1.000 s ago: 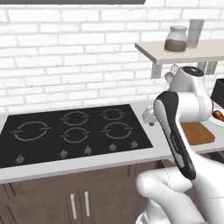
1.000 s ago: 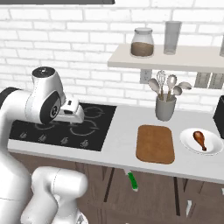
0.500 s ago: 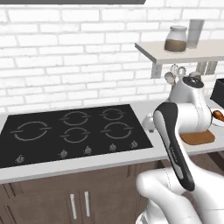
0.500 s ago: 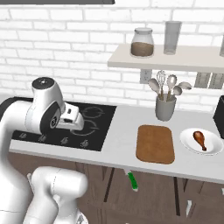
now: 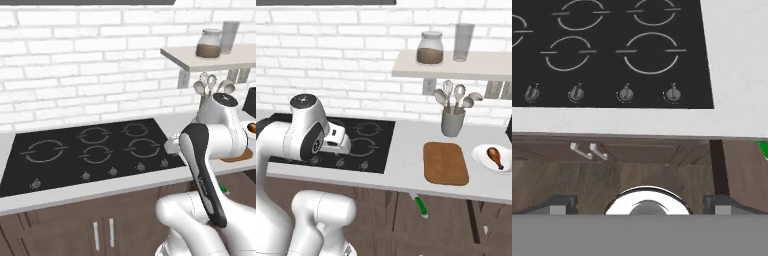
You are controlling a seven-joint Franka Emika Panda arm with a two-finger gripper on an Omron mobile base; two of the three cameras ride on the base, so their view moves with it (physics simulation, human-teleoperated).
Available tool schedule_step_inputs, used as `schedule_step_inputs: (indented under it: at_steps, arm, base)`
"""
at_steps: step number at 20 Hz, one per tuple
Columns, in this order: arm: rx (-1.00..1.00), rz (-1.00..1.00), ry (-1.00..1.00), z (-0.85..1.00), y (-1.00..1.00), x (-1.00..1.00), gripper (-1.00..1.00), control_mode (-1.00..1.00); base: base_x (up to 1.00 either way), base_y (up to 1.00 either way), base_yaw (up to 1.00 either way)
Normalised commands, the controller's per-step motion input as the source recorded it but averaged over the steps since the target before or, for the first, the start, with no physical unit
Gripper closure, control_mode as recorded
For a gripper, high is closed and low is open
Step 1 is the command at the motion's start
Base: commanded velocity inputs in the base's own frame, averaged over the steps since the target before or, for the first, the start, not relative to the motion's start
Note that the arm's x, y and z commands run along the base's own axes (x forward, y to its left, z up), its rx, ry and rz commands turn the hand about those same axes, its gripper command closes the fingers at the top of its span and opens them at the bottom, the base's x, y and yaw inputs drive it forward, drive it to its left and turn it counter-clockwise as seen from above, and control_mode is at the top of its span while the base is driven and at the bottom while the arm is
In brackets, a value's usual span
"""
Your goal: Pick up the knife from the drawer and place it on the cutting board. Then place the meat from the plate to the cutting board.
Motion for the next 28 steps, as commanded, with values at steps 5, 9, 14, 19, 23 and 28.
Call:
schedule_step_inputs:
  at_steps: [5, 9, 14, 19, 23, 28]
  arm:
    - [0.0, 0.0, 0.0, 0.0, 0.0, 0.0, -1.0, 1.0]
    - [0.0, 0.0, 0.0, 0.0, 0.0, 0.0, -1.0, 1.0]
    - [0.0, 0.0, 0.0, 0.0, 0.0, 0.0, -1.0, 1.0]
    - [0.0, 0.0, 0.0, 0.0, 0.0, 0.0, -1.0, 1.0]
    - [0.0, 0.0, 0.0, 0.0, 0.0, 0.0, -1.0, 1.0]
    - [0.0, 0.0, 0.0, 0.0, 0.0, 0.0, -1.0, 1.0]
  base:
    - [0.12, 0.65, -0.44]
    - [0.14, 0.0, -0.57]
    - [0.12, 0.27, -0.67]
    - [0.2, 0.49, -0.72]
    - [0.08, 0.69, -0.71]
    - [0.0, 0.45, -0.46]
